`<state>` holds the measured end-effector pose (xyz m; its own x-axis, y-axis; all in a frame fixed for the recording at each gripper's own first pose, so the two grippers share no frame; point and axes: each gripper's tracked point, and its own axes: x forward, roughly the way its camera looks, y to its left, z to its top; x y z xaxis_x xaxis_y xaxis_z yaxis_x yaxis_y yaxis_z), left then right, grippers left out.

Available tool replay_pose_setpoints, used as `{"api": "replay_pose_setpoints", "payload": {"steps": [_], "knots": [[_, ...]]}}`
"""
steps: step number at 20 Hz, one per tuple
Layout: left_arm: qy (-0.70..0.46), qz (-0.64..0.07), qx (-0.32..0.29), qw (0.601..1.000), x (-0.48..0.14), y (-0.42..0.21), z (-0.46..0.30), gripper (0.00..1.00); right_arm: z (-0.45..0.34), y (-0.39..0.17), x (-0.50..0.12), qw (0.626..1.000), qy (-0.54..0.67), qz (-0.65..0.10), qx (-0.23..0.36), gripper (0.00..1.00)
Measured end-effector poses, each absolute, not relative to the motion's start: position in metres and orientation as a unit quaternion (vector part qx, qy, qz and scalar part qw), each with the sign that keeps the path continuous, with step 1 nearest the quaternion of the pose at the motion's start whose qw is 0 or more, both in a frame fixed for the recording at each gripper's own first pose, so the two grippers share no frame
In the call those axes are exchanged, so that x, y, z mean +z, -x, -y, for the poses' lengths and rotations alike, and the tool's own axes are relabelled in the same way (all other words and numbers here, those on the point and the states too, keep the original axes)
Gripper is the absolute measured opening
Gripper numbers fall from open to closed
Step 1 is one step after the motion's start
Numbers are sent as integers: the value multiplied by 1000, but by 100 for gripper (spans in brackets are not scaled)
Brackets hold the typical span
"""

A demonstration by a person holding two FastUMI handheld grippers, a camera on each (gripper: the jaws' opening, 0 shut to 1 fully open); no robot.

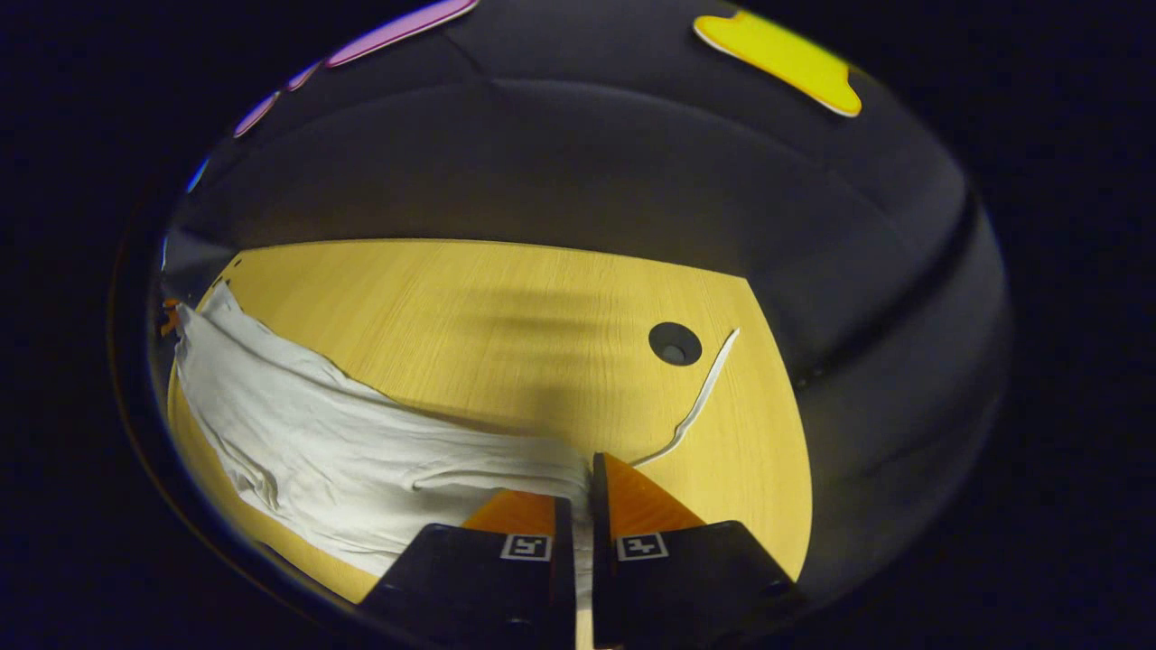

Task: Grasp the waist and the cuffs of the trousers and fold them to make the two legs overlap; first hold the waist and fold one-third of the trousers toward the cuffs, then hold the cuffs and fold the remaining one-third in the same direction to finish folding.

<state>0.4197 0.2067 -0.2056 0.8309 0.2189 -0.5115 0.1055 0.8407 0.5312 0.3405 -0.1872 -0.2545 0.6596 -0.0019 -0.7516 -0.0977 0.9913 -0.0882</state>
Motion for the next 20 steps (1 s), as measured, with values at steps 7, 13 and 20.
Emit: {"api": "replay_pose_setpoints", "payload": {"steps": [7, 13, 20], "knots": [[-195, -199, 22, 960, -144, -389, -151, 83, 212, -308, -247, 917, 50, -396, -10, 99], [-85, -136, 50, 986, -91, -314, -121, 97, 221, -267, -244, 932, -88, -341, -83, 99], [30, -150, 68, 986, -110, -237, -88, 97, 235, -253, -268, 918, -138, -348, -134, 100]]}}
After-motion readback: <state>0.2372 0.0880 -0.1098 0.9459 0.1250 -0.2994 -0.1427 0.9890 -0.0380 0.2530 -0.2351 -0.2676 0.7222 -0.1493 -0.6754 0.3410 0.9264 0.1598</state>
